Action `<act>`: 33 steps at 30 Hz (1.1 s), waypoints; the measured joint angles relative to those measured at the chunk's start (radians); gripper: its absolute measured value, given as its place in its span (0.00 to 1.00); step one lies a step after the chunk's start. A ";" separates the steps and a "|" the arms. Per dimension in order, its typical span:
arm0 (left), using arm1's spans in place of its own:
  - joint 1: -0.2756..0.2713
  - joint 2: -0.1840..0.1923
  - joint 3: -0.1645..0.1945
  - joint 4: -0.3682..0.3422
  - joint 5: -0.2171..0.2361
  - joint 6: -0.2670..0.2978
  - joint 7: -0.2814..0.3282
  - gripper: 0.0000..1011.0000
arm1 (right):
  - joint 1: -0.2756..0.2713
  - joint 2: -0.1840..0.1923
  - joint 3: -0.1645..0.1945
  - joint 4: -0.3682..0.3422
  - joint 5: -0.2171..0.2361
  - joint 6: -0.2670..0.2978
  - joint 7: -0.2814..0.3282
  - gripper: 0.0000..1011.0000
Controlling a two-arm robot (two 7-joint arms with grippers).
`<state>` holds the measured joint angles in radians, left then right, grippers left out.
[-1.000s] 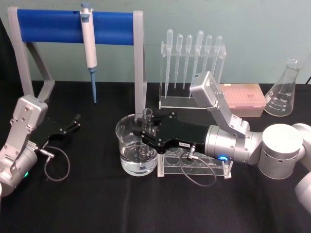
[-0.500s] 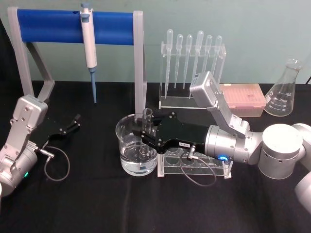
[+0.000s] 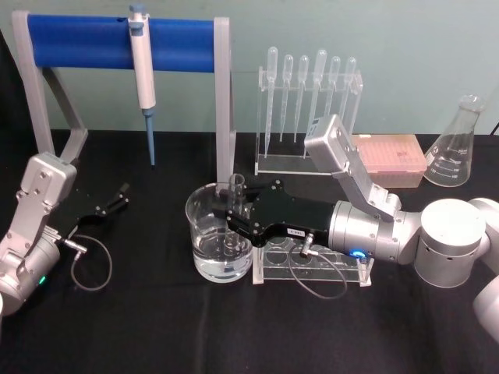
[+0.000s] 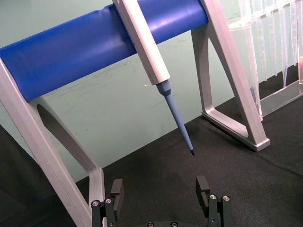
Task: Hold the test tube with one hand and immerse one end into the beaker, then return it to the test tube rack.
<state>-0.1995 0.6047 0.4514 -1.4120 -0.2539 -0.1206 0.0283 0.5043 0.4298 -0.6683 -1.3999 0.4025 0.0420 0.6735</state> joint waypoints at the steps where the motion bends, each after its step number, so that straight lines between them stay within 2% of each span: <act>1: 0.000 0.000 0.000 0.000 0.000 0.000 0.000 0.99 | 0.000 0.000 0.000 0.000 0.000 0.000 0.000 0.22; 9: 0.000 0.000 0.000 0.000 0.000 0.000 0.000 0.99 | 0.012 0.001 0.015 -0.026 0.013 0.003 0.006 0.22; 18: 0.000 0.000 0.000 0.000 0.000 0.000 0.000 0.99 | 0.025 0.031 0.049 -0.105 0.059 0.014 0.018 0.22; 25: 0.000 0.000 0.000 0.000 0.000 0.000 0.000 0.99 | 0.020 0.075 0.078 -0.184 0.087 0.013 0.012 0.22; 32: 0.000 0.000 0.000 0.000 0.000 0.000 0.000 0.99 | -0.012 0.147 0.117 -0.264 0.128 0.020 0.009 0.22; 33: 0.000 0.000 0.000 0.000 0.000 0.000 0.000 0.99 | -0.025 0.168 0.128 -0.280 0.138 0.022 0.006 0.22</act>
<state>-0.1995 0.6046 0.4514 -1.4120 -0.2539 -0.1206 0.0283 0.4793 0.5978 -0.5403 -1.6795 0.5403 0.0637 0.6792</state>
